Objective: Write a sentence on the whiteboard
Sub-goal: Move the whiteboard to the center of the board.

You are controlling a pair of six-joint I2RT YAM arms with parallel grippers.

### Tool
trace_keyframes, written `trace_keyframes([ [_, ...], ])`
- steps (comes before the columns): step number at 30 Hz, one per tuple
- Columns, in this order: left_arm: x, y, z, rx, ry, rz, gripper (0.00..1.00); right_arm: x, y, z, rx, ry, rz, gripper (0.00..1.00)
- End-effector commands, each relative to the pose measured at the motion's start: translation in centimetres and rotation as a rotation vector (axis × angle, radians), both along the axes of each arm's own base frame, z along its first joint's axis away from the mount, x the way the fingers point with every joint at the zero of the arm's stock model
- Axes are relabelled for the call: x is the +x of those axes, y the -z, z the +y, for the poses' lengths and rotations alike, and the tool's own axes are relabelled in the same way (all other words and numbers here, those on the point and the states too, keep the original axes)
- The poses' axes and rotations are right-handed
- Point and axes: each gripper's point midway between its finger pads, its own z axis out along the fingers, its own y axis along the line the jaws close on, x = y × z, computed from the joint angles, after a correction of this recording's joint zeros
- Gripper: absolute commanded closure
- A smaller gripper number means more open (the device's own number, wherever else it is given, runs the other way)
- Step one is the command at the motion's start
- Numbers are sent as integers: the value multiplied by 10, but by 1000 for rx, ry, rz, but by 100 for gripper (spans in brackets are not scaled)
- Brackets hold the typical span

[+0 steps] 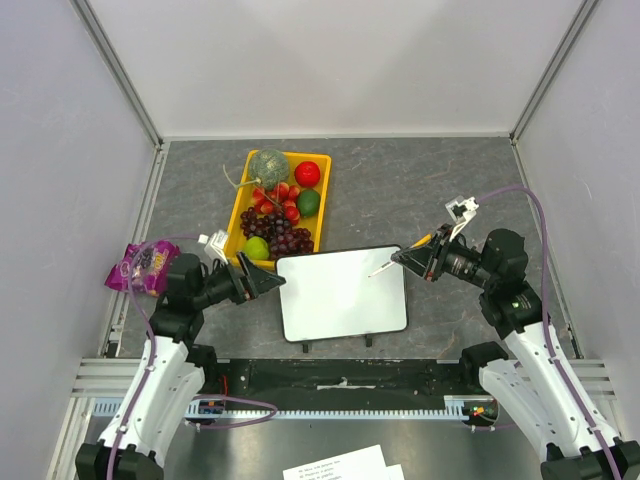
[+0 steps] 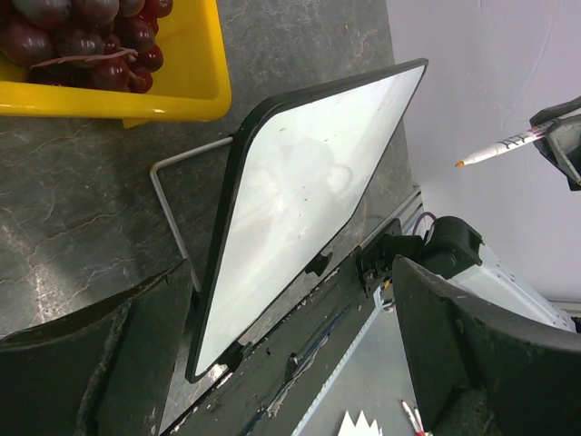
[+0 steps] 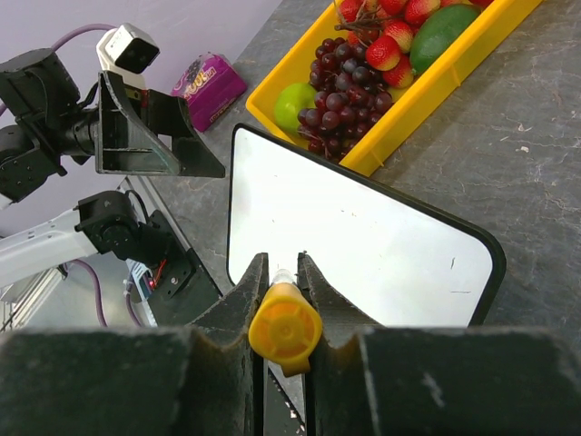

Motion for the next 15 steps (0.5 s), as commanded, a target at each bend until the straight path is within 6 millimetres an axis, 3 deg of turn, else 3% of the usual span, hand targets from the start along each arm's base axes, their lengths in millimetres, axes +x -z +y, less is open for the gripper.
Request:
trace_keyframes([
  [1,3,-12,-1,7,-5,-41,5,0,-6,0,3,-2,-19,100],
  [15,3,-11,2,39,-46,-45,6,0,-5,3,-9,-33,-25,100],
])
